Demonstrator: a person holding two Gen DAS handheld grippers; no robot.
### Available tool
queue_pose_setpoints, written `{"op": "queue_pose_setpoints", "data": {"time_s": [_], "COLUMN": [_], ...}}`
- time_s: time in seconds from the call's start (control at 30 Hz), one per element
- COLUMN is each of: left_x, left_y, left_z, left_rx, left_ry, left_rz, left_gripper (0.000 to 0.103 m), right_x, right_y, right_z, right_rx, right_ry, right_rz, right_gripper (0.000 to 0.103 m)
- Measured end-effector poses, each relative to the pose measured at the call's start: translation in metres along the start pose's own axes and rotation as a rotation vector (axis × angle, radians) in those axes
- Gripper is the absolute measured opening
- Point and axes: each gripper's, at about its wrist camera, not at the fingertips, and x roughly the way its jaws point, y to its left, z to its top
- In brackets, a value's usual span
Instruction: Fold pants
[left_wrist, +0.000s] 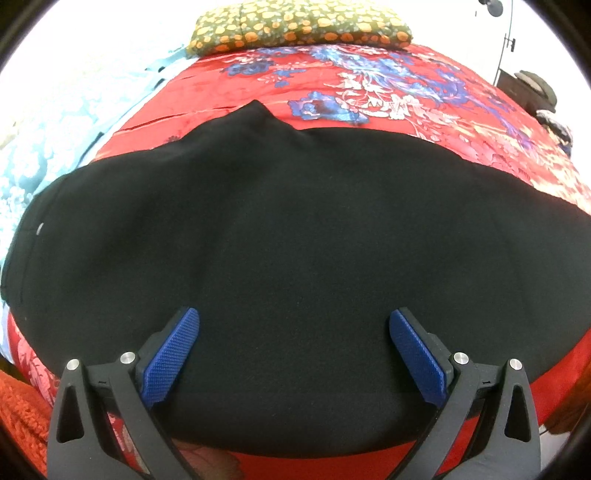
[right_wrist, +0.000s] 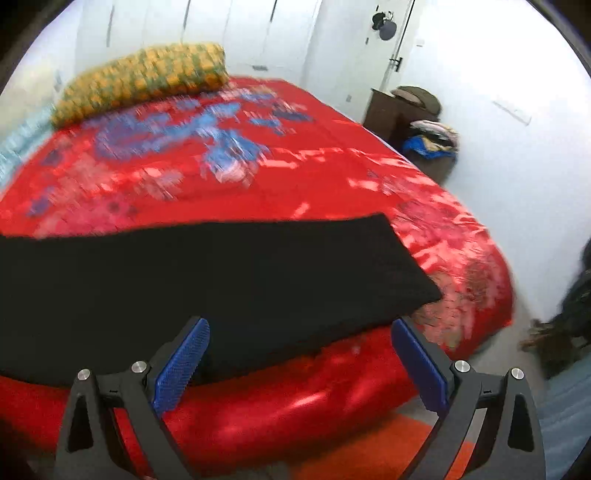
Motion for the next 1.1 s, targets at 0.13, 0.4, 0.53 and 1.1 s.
{"op": "queue_pose_setpoints", "data": {"time_s": [0.13, 0.4, 0.53, 1.1], "left_x": [0.001, 0.001, 0.001, 0.002], "left_y": [-0.001, 0.000, -0.001, -0.004], "left_z": [0.000, 0.001, 0.001, -0.001], "left_rx": [0.000, 0.006, 0.006, 0.004], "left_ry": [0.003, 0.008, 0.009, -0.008], "left_rz": [0.002, -0.003, 0.002, 0.015], "left_gripper": [0.103, 0.103, 0.103, 0.103], "right_x": [-0.015, -0.007, -0.005, 0.116], "right_y": [-0.012, -0.029, -0.032, -0.234], "right_z": [0.004, 0.003, 0.001, 0.067], "right_rx": [0.078, 0.210, 0.224, 0.536], "right_ry": [-0.099, -0.093, -0.085, 0.241], "right_rz": [0.124, 0.269, 0.282, 0.524], "right_gripper": [0.098, 0.098, 0.098, 0.084]}}
